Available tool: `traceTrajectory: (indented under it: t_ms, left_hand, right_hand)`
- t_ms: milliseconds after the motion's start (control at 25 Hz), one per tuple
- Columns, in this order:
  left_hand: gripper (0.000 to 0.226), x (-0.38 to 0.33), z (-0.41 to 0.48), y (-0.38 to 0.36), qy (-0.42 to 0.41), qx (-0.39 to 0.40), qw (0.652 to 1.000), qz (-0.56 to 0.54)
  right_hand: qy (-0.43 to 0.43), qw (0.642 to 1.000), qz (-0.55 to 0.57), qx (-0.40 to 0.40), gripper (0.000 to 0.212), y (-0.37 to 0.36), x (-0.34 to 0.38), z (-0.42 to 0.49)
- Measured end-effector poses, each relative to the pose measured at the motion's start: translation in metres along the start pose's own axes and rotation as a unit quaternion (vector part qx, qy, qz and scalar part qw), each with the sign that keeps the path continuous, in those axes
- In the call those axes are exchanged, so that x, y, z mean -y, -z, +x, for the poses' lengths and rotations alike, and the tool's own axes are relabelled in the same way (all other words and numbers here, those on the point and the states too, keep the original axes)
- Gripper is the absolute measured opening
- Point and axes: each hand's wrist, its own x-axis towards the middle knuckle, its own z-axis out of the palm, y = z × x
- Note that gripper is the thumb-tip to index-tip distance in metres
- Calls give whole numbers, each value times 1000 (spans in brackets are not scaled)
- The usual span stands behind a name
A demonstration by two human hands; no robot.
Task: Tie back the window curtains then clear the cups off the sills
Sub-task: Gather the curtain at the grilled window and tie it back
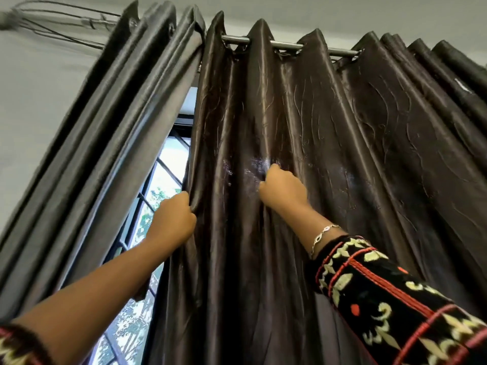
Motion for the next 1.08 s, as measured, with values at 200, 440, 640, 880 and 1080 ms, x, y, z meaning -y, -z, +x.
traceTrajectory:
  t_ms: [200,440,640,880,1080]
  left_hand:
    - [34,51,14,21,3,-20,999,27]
    - [13,64,20,37,-19,-15,999,21]
    - [12,63,21,50,-18,-16,999,-35]
    - [16,47,12,27,-35,-31,998,-46]
    - [11,28,8,-14,-36,-39,996,-77]
  right_hand:
    - [116,992,21,-39,33,-22,56,-10]
    - [153,981,114,35,28,-19,137,6]
    - [154,967,195,61,12,-19,177,15]
    - [150,980,116,62,22,-28,98,15]
    - [94,989,58,-102,35,-9,23,7]
